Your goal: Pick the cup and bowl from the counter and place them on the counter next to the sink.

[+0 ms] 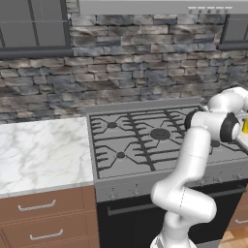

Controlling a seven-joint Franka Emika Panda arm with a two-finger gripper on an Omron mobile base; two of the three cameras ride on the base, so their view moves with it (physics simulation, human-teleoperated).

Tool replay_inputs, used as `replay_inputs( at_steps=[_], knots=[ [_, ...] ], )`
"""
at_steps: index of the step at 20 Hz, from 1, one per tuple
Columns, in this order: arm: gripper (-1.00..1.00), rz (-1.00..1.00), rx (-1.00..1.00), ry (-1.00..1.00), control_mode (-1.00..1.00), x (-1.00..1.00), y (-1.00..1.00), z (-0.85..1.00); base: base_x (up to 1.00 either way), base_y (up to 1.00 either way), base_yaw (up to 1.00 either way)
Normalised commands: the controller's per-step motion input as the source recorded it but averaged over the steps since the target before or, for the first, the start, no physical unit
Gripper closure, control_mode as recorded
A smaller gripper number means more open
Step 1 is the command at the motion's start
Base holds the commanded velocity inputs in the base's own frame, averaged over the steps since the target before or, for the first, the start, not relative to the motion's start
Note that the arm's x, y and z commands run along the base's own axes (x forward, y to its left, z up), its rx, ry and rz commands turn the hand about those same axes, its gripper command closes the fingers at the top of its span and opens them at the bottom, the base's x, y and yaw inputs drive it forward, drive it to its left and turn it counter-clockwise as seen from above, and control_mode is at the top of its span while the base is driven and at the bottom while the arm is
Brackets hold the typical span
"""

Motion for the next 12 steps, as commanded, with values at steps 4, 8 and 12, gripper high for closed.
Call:
replay_inputs(
  at_steps=[4,8,12],
  knots=[
    [1.00,0.00,0.00,-0.06,-1.00,-0.43,0.19,0.69,0.00,0.00,0.00],
    [1.00,0.00,-0.04,-0.09,-1.00,-0.27,0.52,0.60,0.00,0.00,0.00],
    [1.00,0.01,-0.07,-0.05,-1.00,-0.37,0.67,0.55,0.00,0.00,0.00]
  ],
)
